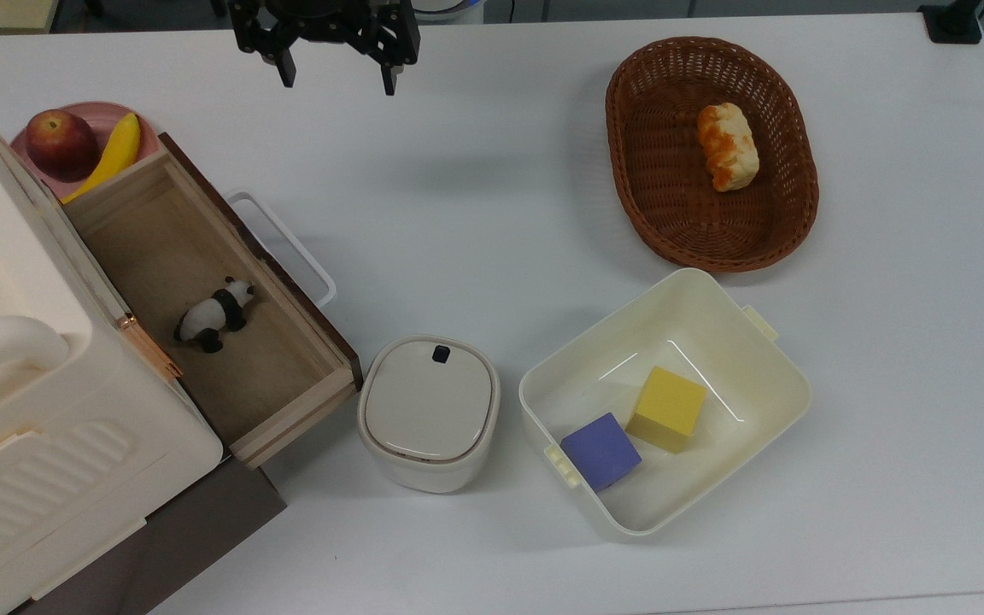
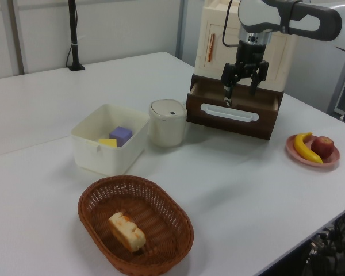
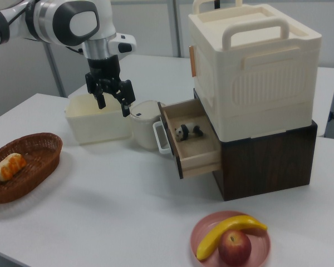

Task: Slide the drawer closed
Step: 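Move the open gripper toward the open wooden drawer front, then lower the gripper beside the drawer front panel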

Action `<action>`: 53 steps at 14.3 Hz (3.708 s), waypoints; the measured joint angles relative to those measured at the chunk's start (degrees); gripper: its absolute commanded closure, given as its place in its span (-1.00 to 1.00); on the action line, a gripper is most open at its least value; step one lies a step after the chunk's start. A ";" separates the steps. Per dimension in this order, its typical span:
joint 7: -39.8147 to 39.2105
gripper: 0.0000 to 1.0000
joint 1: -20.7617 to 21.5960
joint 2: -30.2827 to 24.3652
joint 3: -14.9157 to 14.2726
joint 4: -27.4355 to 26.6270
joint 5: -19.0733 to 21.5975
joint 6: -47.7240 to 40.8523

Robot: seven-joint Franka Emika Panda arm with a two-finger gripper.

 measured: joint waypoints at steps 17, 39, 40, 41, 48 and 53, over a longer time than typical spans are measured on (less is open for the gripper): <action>0.25 -1.00 -0.11 1.89 -0.65 1.33 -0.04 0.05; 14.96 1.00 -4.41 4.14 1.50 -0.86 2.93 5.58; 17.68 1.00 -4.53 4.60 1.50 -1.84 2.97 7.46; 20.87 1.00 -4.57 5.32 1.50 -2.78 2.97 9.83; 34.14 1.00 -4.59 11.15 1.51 -4.10 2.97 18.20; 34.76 1.00 -5.33 11.16 1.47 -3.98 2.97 19.97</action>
